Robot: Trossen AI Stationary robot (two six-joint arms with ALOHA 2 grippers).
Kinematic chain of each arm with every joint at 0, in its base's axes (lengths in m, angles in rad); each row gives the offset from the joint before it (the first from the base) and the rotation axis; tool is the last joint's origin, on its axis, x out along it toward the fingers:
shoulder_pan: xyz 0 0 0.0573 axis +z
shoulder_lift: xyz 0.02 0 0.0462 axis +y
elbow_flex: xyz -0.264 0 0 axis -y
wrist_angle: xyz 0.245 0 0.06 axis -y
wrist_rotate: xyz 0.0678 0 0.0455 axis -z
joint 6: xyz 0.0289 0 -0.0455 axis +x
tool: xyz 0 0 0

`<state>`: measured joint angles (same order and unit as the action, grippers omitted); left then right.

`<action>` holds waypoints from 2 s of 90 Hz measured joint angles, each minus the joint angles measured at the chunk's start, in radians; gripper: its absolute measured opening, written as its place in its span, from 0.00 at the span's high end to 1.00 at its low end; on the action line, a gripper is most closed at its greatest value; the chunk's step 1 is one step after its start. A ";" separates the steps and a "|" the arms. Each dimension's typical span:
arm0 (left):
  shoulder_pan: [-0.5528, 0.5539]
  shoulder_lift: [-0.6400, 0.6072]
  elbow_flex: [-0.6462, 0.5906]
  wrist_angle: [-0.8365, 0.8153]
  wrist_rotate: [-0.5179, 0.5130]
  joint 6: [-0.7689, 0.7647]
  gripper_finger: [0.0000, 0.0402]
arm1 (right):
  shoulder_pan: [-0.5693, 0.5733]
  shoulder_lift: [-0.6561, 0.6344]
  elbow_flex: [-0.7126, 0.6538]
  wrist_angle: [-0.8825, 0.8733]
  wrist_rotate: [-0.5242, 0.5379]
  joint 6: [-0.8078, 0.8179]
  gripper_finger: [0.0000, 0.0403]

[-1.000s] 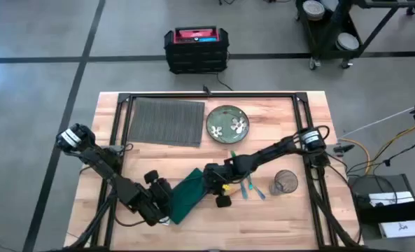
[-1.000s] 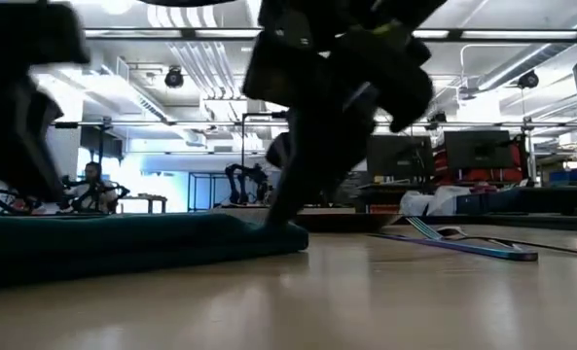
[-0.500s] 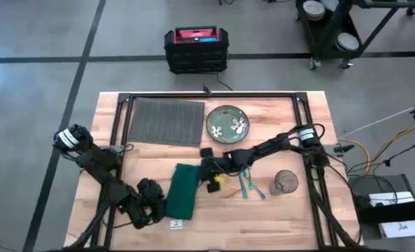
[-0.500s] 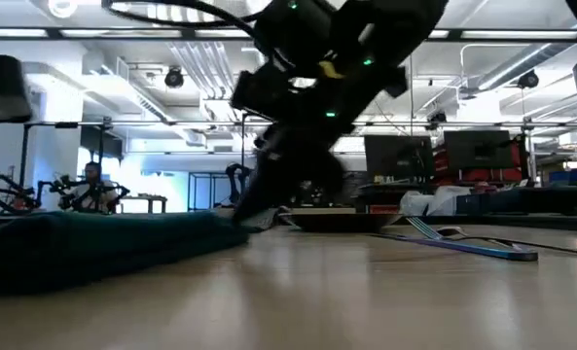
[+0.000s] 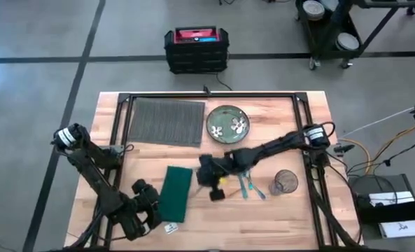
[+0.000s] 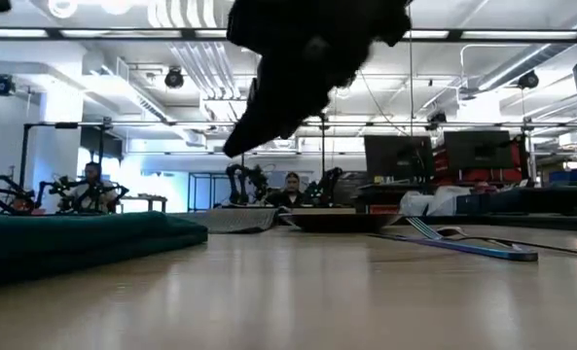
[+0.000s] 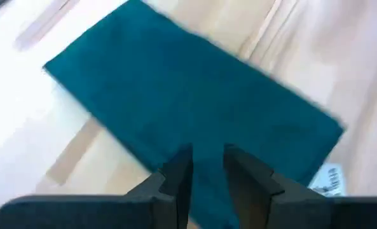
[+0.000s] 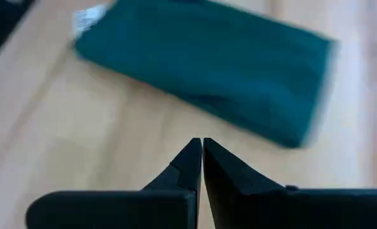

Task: Set table place
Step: Fold the green napkin

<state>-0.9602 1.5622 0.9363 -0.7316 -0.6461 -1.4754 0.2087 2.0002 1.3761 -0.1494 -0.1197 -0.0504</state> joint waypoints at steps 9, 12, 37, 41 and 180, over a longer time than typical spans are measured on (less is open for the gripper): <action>0.014 0.006 -0.041 0.076 0.056 -0.059 0.81 | 0.022 0.036 -0.008 0.042 0.058 0.036 0.99; 0.015 0.006 -0.053 0.103 0.072 -0.087 0.81 | 0.027 0.051 -0.008 0.064 0.065 0.055 0.99; 0.041 0.001 -0.169 0.280 0.215 -0.256 0.69 | 0.050 0.116 -0.008 0.160 0.067 0.106 0.99; 0.045 0.001 -0.185 0.319 0.215 -0.256 0.67 | 0.050 0.125 -0.008 0.169 0.068 0.107 0.99; 0.063 -0.013 -0.263 0.485 0.211 -0.233 0.88 | 0.054 0.145 -0.009 0.255 0.069 0.111 0.99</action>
<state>-0.8970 1.5490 0.6735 -0.2465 -0.4350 -1.7081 0.2623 2.1452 1.3674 0.1060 -0.0509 0.0605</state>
